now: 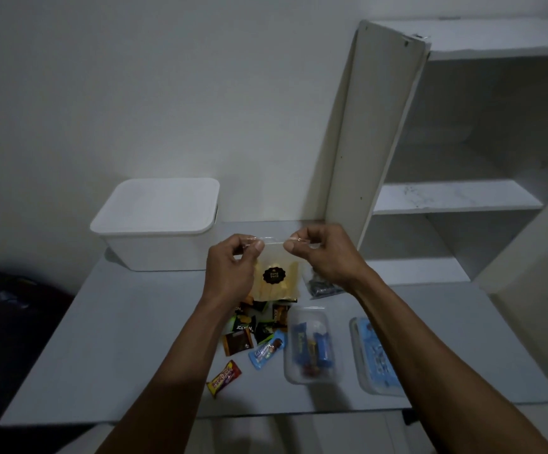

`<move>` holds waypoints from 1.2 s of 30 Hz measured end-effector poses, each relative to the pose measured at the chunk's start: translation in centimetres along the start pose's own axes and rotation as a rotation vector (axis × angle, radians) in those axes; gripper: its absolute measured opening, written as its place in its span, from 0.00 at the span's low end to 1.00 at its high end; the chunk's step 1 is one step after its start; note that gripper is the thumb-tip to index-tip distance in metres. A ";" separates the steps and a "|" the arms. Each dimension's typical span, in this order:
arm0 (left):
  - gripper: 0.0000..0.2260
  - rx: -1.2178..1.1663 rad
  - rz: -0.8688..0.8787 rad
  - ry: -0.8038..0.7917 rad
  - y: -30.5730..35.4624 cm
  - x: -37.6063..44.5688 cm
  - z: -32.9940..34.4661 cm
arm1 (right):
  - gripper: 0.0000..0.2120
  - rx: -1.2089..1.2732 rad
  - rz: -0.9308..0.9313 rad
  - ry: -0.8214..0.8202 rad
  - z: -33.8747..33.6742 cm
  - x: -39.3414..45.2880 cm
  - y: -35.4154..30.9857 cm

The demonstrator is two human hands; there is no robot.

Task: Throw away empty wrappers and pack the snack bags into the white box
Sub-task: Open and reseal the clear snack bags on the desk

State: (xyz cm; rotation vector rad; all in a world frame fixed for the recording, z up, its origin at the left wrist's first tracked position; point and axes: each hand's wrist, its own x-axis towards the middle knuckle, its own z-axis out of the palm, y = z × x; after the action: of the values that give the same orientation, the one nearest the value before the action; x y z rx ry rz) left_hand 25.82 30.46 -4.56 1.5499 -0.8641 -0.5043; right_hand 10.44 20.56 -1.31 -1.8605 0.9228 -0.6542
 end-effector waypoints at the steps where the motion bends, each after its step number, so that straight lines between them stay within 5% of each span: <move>1: 0.05 -0.006 -0.001 -0.003 0.0 0.0 -0.1 | 0.05 0.020 0.013 0.009 -0.2 -0.2 0.0; 16: 0.02 -0.132 -0.078 -0.014 0.0 -0.3 -1.2 | 0.06 0.219 0.128 0.070 -0.4 -1.4 0.5; 30: 0.03 -0.019 -0.016 -0.078 0.0 0.5 -1.9 | 0.08 -0.013 0.057 -0.126 0.8 -0.2 -1.2; 32: 0.00 -0.007 -0.037 -0.028 -0.2 0.5 -1.8 | 0.09 0.006 0.078 -0.133 1.1 0.0 -1.2; 36: 0.14 0.015 -0.158 0.178 -0.2 0.0 -1.0 | 0.09 0.101 0.100 -0.016 3.0 -0.2 -0.7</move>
State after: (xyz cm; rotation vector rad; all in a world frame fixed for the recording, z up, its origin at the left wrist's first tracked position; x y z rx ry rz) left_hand 26.64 31.07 -4.60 1.6573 -0.6142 -0.4657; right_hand 12.78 22.39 -1.93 -1.7163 0.9494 -0.6130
